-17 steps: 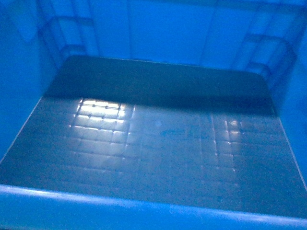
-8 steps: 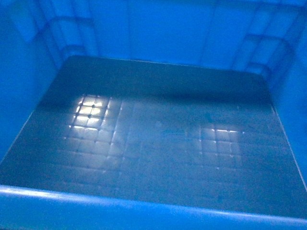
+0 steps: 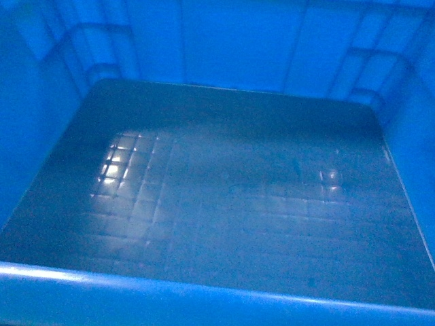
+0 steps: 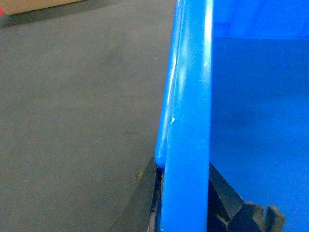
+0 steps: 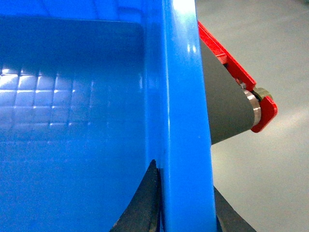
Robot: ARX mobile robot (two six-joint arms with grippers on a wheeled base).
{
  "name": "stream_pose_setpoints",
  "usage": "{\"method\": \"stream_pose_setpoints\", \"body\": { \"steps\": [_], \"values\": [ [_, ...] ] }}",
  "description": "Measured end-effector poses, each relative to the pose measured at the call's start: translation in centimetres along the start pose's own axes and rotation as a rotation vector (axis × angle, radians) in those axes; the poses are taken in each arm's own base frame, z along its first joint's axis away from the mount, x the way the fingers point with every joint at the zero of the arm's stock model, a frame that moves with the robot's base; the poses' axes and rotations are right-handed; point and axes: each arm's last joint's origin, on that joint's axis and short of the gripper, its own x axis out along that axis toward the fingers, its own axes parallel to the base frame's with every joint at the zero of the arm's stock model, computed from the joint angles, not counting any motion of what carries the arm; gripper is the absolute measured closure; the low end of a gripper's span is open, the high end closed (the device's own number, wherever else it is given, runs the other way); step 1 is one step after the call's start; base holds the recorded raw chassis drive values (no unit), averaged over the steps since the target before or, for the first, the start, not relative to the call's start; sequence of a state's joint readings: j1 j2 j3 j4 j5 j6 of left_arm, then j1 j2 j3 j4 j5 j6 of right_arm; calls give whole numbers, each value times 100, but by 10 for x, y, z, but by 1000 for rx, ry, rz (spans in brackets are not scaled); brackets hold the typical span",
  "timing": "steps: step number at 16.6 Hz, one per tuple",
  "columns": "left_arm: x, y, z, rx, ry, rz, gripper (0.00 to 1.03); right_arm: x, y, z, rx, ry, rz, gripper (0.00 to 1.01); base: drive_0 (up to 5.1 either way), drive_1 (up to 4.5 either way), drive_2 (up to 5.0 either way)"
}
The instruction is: Place box next to blue box on left shelf
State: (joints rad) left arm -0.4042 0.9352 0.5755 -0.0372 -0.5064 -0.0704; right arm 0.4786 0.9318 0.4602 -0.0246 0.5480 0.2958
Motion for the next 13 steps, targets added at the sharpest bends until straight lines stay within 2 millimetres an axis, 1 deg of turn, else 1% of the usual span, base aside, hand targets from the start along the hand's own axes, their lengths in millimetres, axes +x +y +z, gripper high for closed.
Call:
{"method": "stream_pose_setpoints", "body": {
  "steps": [1,13],
  "values": [
    [0,0,0,0,1,0,86,0,0,0,-1,1,0,91,0,0,0],
    [0,0,0,-1,0,-1,86,0,0,0,0,0,-1,91,-165,-165,-165]
  ]
}}
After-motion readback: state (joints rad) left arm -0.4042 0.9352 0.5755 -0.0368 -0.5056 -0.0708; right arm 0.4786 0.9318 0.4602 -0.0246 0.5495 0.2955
